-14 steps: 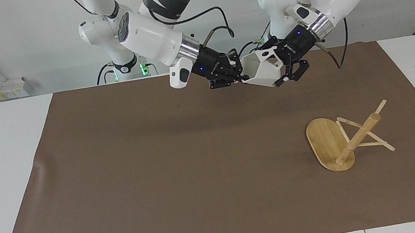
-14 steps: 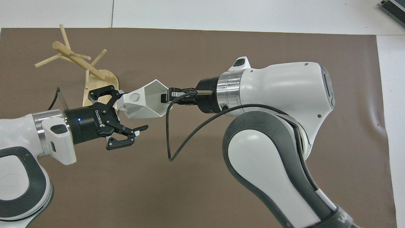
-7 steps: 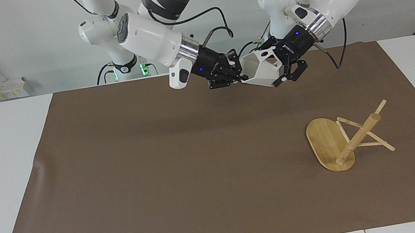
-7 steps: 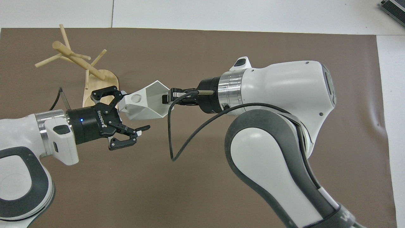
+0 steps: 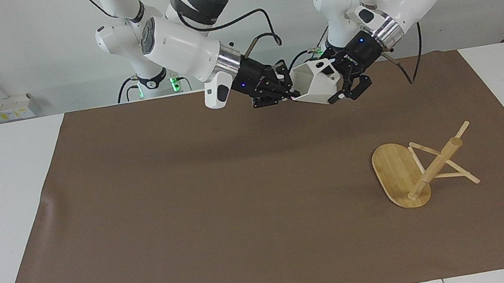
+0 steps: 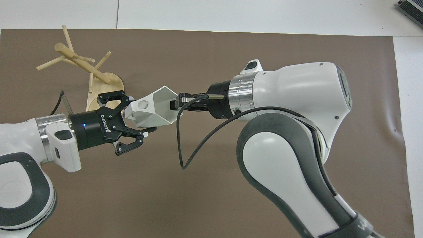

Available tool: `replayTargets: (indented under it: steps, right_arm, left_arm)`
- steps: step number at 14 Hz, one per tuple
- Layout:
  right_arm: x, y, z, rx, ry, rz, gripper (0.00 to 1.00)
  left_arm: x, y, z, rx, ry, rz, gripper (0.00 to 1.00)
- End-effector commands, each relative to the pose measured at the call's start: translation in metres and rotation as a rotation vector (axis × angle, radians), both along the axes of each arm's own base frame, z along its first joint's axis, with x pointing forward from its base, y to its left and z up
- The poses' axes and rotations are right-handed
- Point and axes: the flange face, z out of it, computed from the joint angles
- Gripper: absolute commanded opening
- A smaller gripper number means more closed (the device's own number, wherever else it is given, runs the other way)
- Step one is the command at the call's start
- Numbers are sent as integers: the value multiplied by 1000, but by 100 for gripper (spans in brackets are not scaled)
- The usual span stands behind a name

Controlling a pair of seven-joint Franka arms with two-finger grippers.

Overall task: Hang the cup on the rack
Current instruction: 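Close the left gripper on the white cup's body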

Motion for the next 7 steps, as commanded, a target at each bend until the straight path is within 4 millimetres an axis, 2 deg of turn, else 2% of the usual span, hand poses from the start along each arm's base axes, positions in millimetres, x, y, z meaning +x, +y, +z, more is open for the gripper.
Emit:
replayTargets:
  steps: [1, 2, 3, 6, 7]
  right_arm:
    - [4, -1, 6, 20, 9, -28, 0]
    - [4, -1, 6, 20, 9, -28, 0]
    - [3, -1, 6, 18, 8, -27, 15]
    - [1, -1, 9, 8, -3, -21, 36]
    - [0, -2, 10, 1, -7, -20, 40]
  left_arm:
    - [-1, -7, 2, -14, 7, -19, 0]
    - [-1, -7, 3, -15, 7, -18, 0]
    - [-1, -7, 3, -14, 6, -16, 0]
    - [-1, -6, 2, -11, 4, -12, 0]
    - [0, -5, 2, -12, 4, -6, 0]
